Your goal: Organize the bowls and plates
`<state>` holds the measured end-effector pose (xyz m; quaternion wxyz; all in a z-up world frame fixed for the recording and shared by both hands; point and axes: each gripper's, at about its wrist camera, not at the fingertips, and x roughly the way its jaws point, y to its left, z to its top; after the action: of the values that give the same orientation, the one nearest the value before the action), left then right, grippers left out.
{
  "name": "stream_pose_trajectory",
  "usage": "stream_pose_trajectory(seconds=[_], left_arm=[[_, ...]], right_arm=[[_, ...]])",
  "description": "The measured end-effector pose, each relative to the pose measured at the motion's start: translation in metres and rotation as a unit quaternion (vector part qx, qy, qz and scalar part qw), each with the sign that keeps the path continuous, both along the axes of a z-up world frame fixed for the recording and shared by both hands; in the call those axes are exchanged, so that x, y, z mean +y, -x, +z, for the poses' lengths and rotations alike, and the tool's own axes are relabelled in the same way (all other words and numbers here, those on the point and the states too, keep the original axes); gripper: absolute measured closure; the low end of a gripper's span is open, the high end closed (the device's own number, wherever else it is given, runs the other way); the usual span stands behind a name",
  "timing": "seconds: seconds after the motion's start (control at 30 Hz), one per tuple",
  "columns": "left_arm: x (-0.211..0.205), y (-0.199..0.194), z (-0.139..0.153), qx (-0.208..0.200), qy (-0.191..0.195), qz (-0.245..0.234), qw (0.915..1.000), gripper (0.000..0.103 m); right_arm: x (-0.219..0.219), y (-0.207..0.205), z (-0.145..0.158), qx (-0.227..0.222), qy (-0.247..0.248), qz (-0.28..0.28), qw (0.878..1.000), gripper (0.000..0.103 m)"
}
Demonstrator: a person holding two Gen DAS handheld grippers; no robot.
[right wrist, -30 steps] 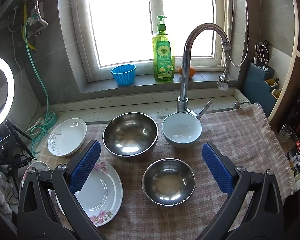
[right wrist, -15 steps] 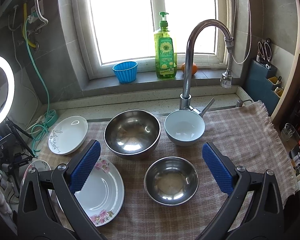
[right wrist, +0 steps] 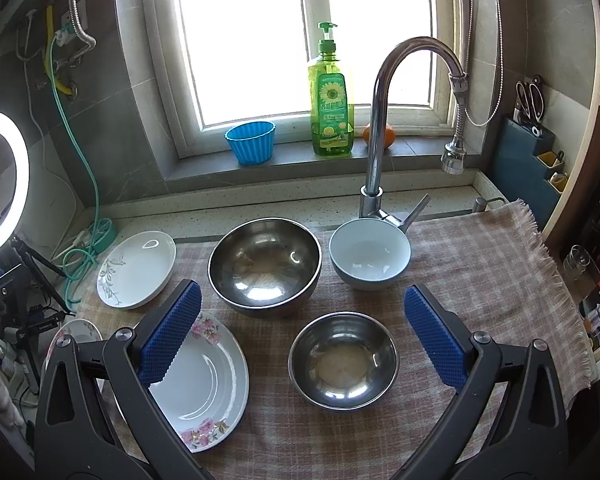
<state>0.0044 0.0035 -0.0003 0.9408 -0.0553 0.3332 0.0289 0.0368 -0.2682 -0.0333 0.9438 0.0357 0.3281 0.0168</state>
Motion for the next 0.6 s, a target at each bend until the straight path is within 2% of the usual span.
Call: stream_pose_trajectory(seconds=[0.6], left_arm=[[-0.0015,-0.0002,0.0011,0.0,-0.001,0.0,1.0,0.001]], right_arm=[[-0.0015,-0.001,-0.0019,0.005,-0.002,0.001,1.0,0.0]])
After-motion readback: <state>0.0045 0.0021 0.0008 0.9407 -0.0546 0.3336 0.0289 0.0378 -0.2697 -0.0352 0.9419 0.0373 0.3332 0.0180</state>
